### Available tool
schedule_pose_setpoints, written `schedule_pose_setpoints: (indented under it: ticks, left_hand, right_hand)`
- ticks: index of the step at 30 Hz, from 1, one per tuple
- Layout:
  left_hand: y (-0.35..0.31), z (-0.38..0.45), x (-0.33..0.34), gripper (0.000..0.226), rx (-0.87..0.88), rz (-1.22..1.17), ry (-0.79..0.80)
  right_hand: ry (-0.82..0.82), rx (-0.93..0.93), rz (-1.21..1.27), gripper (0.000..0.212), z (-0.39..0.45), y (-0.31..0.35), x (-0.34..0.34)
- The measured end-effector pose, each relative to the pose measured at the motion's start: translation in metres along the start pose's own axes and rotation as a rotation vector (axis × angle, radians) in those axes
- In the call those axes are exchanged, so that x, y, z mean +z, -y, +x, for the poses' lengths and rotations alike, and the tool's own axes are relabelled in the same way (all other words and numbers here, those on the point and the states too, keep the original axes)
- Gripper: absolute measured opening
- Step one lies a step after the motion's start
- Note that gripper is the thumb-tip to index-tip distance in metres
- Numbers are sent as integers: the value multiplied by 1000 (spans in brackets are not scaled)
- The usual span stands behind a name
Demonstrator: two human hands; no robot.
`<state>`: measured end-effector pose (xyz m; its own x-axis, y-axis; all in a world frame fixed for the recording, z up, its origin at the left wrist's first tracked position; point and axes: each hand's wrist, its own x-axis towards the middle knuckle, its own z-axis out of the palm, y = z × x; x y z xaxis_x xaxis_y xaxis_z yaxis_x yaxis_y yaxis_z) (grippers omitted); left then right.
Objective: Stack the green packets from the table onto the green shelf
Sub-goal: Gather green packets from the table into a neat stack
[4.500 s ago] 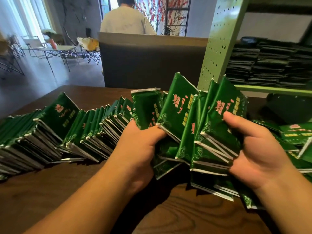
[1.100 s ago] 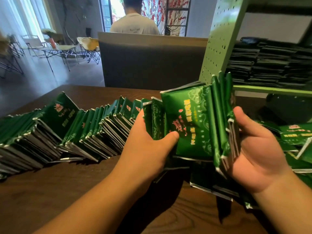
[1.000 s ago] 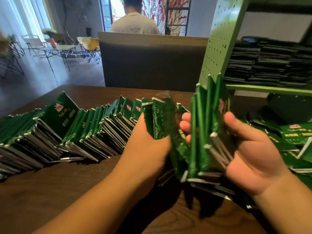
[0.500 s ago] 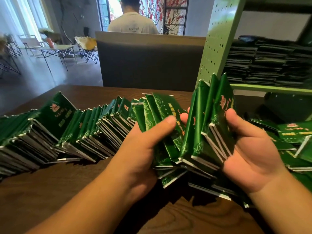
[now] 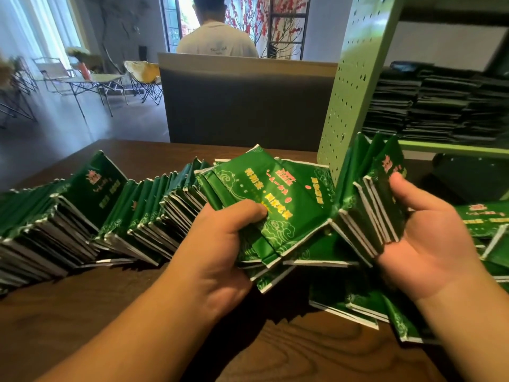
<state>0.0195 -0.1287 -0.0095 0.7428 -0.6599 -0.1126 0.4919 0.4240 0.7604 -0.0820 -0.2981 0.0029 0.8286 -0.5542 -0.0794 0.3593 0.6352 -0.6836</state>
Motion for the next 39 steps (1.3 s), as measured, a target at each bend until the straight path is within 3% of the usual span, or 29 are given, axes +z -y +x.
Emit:
schedule_pose_setpoints:
  ticks: [3, 6, 10, 16, 19, 26, 32, 39]
  left_hand:
    - [-3, 1, 0, 64, 32, 58, -49]
    - [-2, 1, -2, 58, 30, 79, -10]
    - [1, 4, -4, 66, 59, 164, -11]
    - [6, 5, -8, 28, 15, 161, 85]
    - [7, 3, -6, 23, -6, 126, 85]
    - [7, 5, -8, 60, 111, 201, 79]
    - [10, -1, 2, 55, 126, 229, 71]
    - [8, 0, -2, 55, 116, 236, 19]
  right_hand:
    - [53, 119, -66, 27, 0, -3, 0]
    - [90, 236, -144, 33, 1, -6, -3]
    - [98, 212, -142, 34, -4, -5, 2]
    - [120, 193, -172, 32, -8, -2, 4]
    - [69, 135, -161, 31, -7, -1, 6]
    - [7, 134, -135, 31, -6, -3, 7]
    - [29, 138, -233, 42, -3, -13, 6]
    - [70, 66, -366, 40, -9, -19, 7]
